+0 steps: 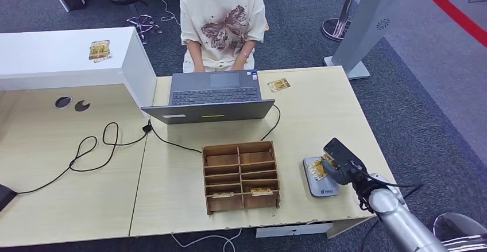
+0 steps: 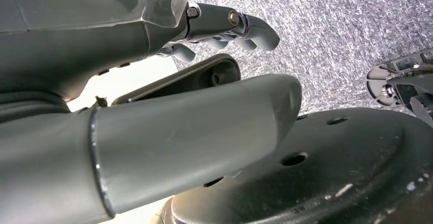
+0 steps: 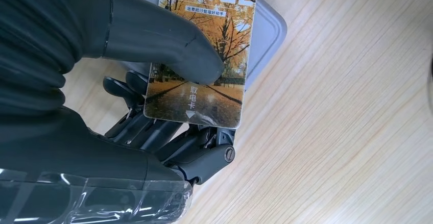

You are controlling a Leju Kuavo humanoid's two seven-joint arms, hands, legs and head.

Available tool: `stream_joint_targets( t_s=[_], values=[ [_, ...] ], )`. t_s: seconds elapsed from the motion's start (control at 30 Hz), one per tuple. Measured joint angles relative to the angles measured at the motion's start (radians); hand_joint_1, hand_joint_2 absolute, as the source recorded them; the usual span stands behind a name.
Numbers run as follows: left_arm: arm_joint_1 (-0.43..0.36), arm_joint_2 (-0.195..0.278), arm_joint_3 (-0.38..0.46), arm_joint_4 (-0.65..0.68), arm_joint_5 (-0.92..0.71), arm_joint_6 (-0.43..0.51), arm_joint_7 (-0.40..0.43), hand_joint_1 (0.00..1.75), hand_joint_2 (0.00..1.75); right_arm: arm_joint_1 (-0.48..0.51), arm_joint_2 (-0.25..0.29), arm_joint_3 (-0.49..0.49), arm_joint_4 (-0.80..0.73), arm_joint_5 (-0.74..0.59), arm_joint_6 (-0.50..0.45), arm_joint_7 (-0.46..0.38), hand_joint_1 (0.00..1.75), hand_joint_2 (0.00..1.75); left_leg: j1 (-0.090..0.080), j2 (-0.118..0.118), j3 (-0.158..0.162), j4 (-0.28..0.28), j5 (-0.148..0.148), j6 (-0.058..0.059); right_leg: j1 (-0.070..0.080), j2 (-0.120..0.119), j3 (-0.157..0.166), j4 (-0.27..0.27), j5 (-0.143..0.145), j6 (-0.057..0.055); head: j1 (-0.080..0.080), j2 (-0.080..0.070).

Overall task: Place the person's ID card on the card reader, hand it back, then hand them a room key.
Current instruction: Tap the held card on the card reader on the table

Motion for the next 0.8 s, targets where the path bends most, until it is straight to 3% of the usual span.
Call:
stream_joint_targets(
  t_s=[0.33,0.8],
  values=[
    [0.0,0.0,-0.015,0.0,0.01,0.003,0.002,0.0,0.0,-0.006,0.021,-0.027,0.011,-0.014,0.032,-0.025,1.75,1.75,0.0,0.0,0.0,0.0,0.0,0.0,0.0,0.0,0.0,0.0,0.0,0.0,0.0,0.0],
    [0.0,0.0,-0.017,0.0,0.043,0.013,0.004,0.0,0.0,-0.007,0.036,-0.091,-0.031,-0.007,-0.007,-0.062,1.75,1.75,0.0,0.0,-0.001,0.0,0.0,0.0,0.0,-0.001,0.0,0.0,0.0,0.0,0.0,0.0]
  ],
)
